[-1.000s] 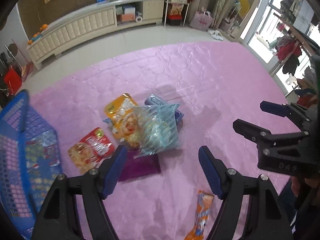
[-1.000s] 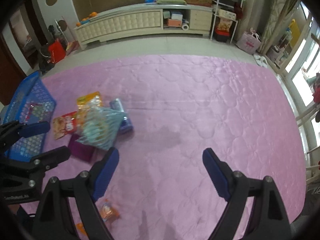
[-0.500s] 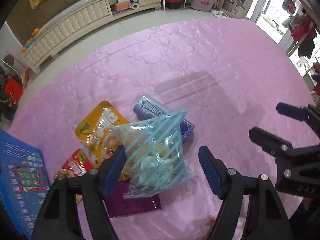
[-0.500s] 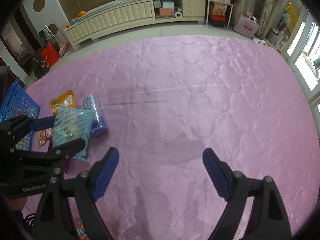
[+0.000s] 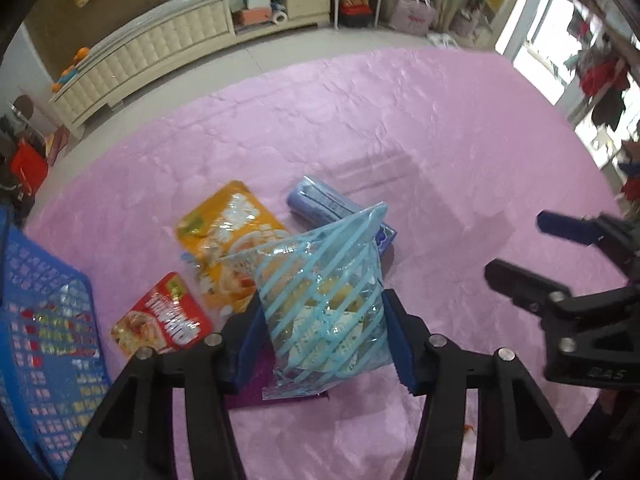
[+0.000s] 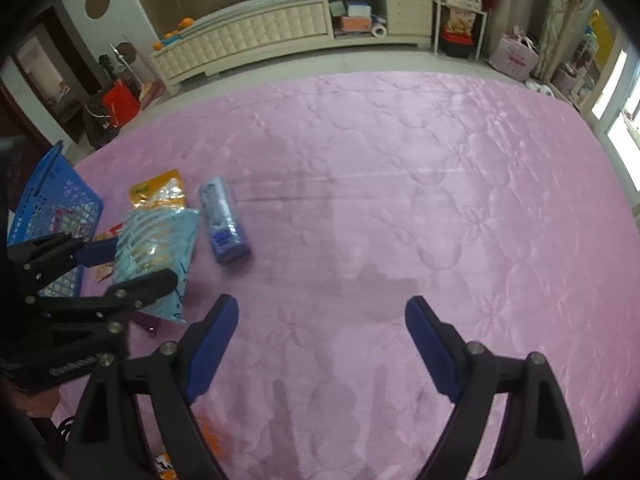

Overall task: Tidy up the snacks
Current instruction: 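Grasp the light-blue striped pack with the left tool while the right tool grasps the blue Doublemint tube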

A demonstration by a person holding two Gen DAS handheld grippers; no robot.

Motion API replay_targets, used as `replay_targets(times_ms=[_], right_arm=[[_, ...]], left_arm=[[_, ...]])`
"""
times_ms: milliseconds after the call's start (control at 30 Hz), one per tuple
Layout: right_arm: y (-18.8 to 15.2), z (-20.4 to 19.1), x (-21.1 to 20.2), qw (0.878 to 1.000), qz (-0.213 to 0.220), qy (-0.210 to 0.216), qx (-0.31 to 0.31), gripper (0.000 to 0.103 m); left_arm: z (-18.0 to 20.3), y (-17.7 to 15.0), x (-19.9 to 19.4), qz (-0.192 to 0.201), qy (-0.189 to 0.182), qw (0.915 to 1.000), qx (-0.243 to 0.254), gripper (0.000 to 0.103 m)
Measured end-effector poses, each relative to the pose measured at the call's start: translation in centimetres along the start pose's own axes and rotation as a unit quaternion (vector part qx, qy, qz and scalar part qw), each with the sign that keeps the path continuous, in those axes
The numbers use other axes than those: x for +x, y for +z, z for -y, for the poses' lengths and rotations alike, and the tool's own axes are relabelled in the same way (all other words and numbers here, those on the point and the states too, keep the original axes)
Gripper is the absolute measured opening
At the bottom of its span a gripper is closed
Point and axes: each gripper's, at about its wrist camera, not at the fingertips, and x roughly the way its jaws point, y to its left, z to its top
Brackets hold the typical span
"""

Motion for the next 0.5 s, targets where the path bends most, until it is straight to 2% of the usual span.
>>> replay_targets(times_ms=[133,233,433,500], right_arm=[[0.5,-1.7,-0.2,1.000,0.008,0.005,-0.017,0.088],[1.0,-3.3,-0.2,0.998,0.023,-0.019,-0.053,0.088],[2.7,-5.9,2.0,0.995,0.012,-0.010,-0.095,0.086],[3.2,-6.9,3.1,0.993,0.007,-0.011,-0.114,0.083]], left_arm=[[-2.0,-1.1,-1.9,0.016,-0.003,0.9997,-0.020,0.053],[-3.5,-2.0,-2.7,0.024,0.007,0.9991,-0.035,0.053],[-5.7,-3.3,-3.2,0.028,0.018,0.9972,-0.066,0.053],[-6.1,-3.6,-3.1,0.028,0.019,0.9968,-0.073,0.053]])
